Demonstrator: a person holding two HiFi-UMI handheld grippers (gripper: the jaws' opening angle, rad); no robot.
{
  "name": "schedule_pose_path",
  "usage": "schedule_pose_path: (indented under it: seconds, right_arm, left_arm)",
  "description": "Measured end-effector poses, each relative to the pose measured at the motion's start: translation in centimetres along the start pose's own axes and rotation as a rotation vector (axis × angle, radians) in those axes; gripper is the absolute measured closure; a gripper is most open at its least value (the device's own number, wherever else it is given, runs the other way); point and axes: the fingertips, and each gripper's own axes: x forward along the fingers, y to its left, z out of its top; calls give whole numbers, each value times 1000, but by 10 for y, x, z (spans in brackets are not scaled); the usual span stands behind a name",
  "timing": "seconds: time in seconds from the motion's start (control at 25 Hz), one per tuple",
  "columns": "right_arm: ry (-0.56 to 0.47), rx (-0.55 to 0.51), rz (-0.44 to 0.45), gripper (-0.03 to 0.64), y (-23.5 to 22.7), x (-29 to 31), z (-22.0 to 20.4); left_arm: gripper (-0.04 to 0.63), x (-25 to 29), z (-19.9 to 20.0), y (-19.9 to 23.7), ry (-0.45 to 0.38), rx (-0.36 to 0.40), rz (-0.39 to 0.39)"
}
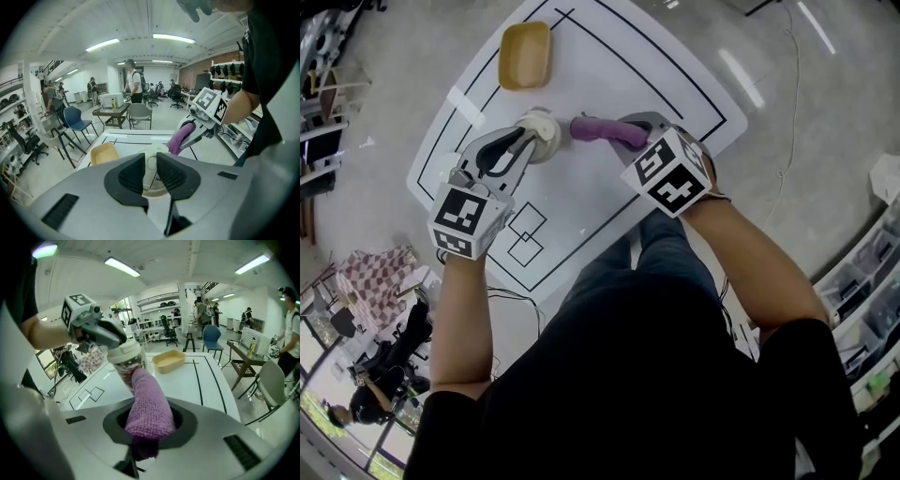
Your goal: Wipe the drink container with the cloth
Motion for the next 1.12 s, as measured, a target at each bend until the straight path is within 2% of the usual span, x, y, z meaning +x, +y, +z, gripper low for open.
schedule_pose_path:
  seconds: [0.2, 0.48, 0.64, 0.96, 1.12]
  right_arm:
    - [-107, 1, 23, 538, 19, -7, 40]
    - [-114, -70, 107, 538, 60, 21, 43]
    - [-75, -108, 109, 538, 65, 49, 29]
    - [99, -145, 136, 538, 63, 107, -28]
    - [131, -155, 160, 538, 64, 120, -44]
  left_arm:
    - [502, 2, 0, -1, 4, 1, -2]
    - [502, 3, -2, 0, -6, -1, 1]
    - [503, 4, -3, 2, -12, -1, 1]
    - [503, 8, -5, 3, -22, -11, 7]
    - [503, 8, -4, 1, -20, -33, 4]
